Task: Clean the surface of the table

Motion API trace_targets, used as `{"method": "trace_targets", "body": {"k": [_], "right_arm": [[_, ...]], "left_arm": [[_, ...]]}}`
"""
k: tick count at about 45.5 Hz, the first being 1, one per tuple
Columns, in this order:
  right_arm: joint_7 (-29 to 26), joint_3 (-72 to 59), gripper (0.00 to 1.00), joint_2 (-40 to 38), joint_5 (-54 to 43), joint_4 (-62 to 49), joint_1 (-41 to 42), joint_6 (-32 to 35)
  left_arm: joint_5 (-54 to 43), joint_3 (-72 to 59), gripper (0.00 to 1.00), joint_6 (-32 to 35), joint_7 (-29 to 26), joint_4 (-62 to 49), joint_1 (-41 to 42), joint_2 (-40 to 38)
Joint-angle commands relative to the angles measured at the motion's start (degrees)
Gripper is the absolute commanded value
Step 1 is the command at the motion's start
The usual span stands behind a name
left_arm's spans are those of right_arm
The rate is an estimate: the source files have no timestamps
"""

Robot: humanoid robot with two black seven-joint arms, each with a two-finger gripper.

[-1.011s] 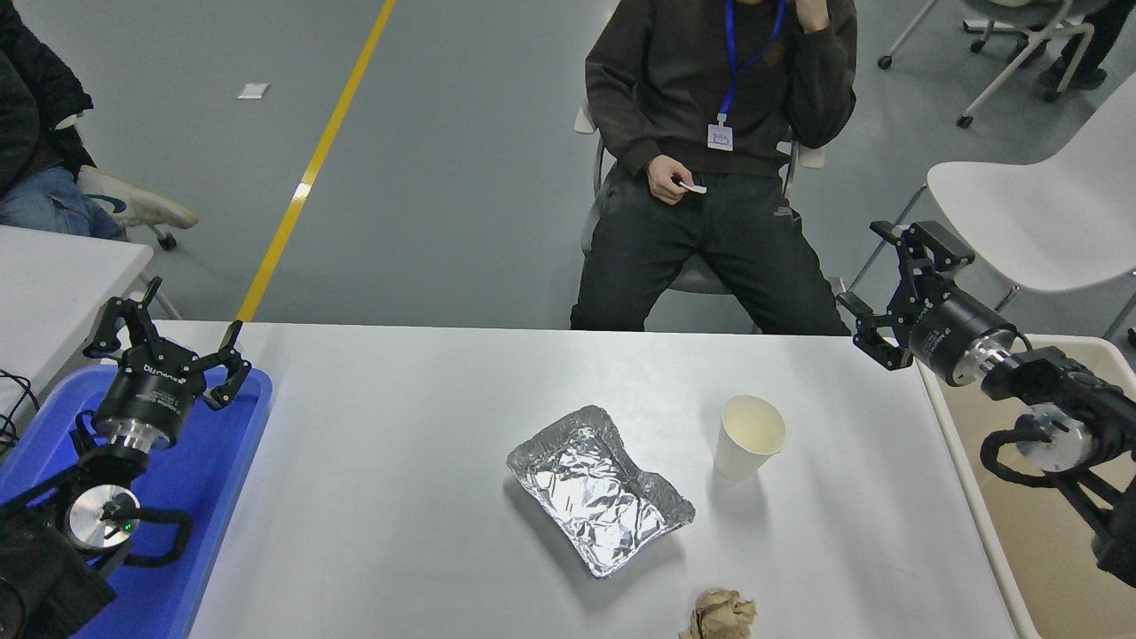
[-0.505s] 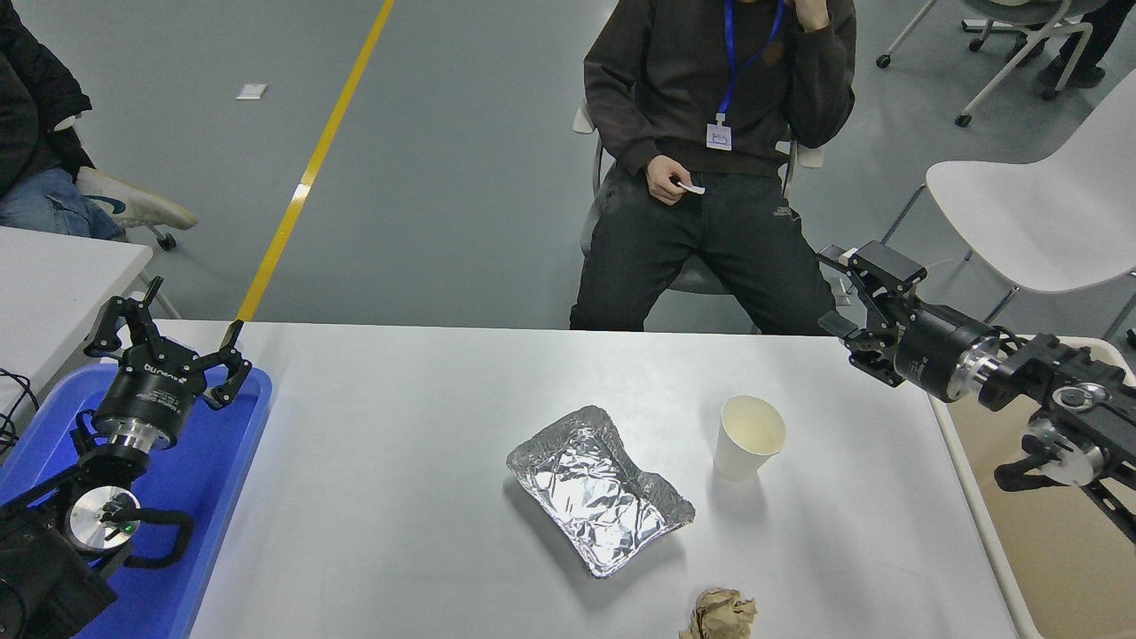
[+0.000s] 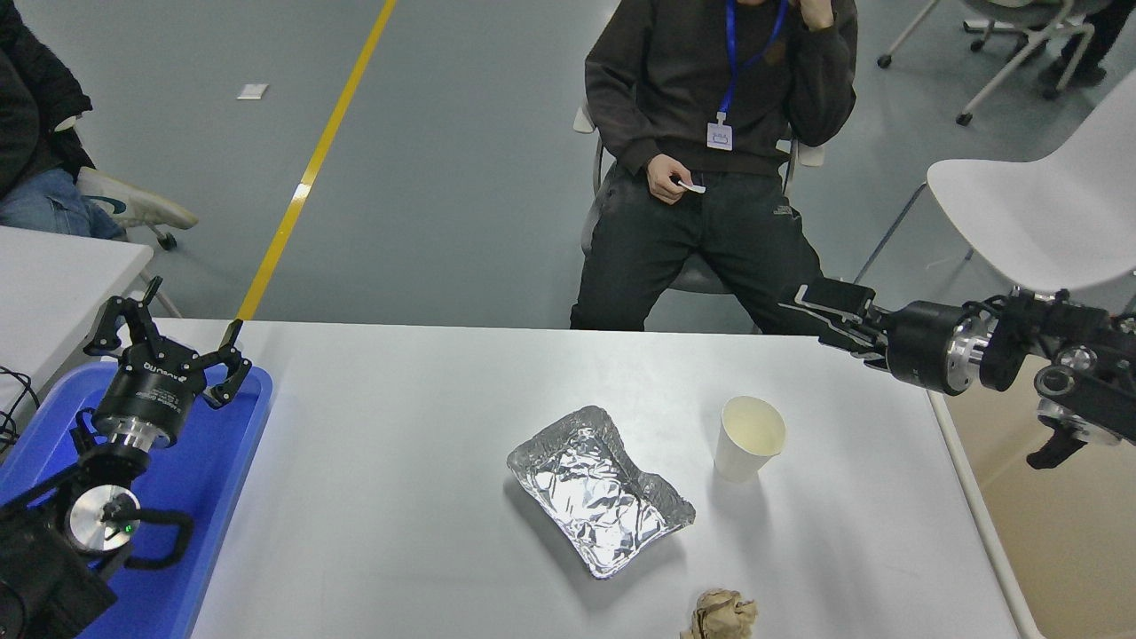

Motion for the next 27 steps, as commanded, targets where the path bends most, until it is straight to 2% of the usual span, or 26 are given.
{"method": "trace_targets", "body": {"k": [1, 17, 27], "right_arm": [[-0.07, -12.72, 0.99, -0.1, -0.76, 2.45, 9.51, 0.21], [-3.23, -20.99, 0.98, 5.61, -7.17, 4.04, 14.79, 0.3], [-9.91, -24.06, 0.98, 11.51, -7.26, 3.33, 15.93, 0.12]], "left_arm": [[-0.06, 0.0, 1.0, -0.03, 0.0, 0.0, 0.06, 0.0], [0.03, 0.0, 1.0, -0.03, 0.0, 0.0, -0.03, 0.0], [0.03, 0.0, 1.0, -0.03, 0.09, -0.09, -0.03, 0.0]]}}
